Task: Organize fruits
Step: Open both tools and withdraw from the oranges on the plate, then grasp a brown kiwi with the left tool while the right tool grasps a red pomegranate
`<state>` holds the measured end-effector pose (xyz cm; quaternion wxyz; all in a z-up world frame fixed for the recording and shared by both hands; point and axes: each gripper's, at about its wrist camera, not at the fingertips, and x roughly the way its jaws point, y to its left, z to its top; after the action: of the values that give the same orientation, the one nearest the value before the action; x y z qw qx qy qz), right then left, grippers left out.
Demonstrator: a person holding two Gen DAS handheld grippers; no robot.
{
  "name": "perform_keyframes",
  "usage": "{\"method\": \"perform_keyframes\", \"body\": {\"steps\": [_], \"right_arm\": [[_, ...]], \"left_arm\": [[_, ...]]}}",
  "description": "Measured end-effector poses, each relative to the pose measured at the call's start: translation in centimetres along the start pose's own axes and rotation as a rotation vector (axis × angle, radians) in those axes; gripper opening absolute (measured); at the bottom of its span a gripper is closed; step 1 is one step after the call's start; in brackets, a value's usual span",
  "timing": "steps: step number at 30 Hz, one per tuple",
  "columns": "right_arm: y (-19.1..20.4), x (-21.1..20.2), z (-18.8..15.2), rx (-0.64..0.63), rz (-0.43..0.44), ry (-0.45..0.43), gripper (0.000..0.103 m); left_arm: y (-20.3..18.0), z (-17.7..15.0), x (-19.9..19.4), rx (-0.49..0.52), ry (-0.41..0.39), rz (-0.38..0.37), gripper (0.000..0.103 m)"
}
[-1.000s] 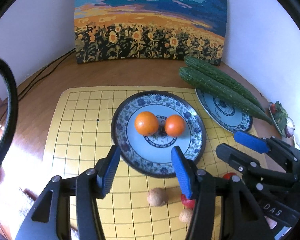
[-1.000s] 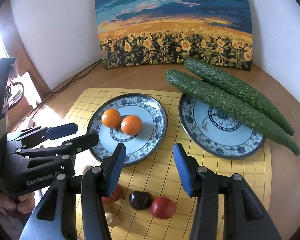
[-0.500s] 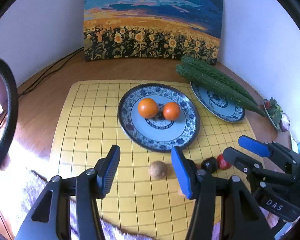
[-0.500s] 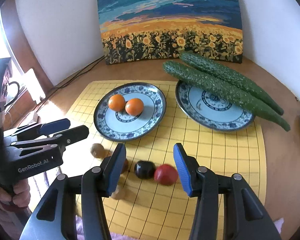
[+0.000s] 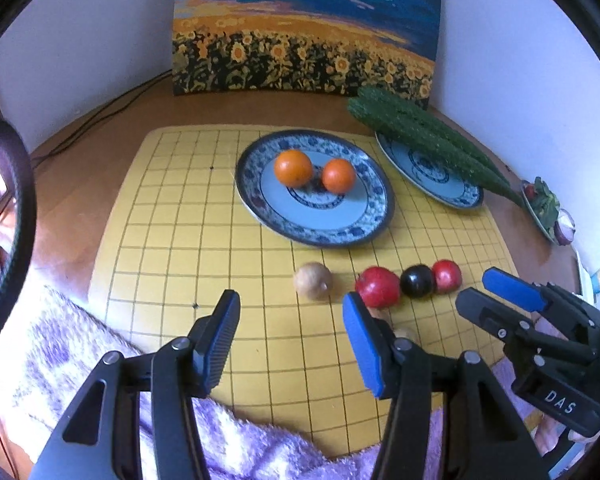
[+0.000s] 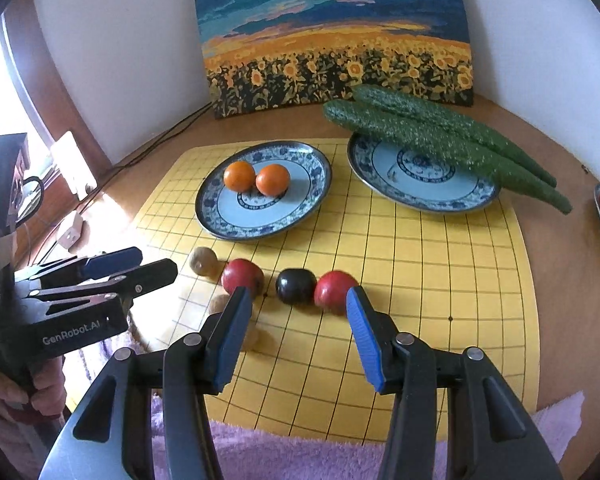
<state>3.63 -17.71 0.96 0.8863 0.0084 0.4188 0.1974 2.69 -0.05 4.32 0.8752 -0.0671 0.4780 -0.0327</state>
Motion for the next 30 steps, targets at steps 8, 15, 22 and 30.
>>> {"method": "perform_keyframes", "body": {"steps": [8, 15, 22, 30], "right_arm": [[-0.8, 0.6, -1.1, 0.02, -0.016, 0.015, 0.051], [-1.6, 1.4, -1.8, 0.012, -0.037, 0.026, 0.051], [-2.7, 2.6, -1.9, 0.035, -0.038, 0.051, 0.051], [-2.7, 3.3, -1.6, 0.014, -0.059, 0.052, 0.051]], "left_arm": [[-1.3, -0.9, 0.5, 0.021, 0.02, -0.034, 0.057], [-1.1, -0.3, 1.9, 0.009, 0.018, -0.007, 0.057], [-0.3, 0.0, 2.6, 0.0, 0.013, 0.016, 0.057], [-0.1, 0.2, 3.1, 0.002, 0.004, 0.019, 0.057]]}}
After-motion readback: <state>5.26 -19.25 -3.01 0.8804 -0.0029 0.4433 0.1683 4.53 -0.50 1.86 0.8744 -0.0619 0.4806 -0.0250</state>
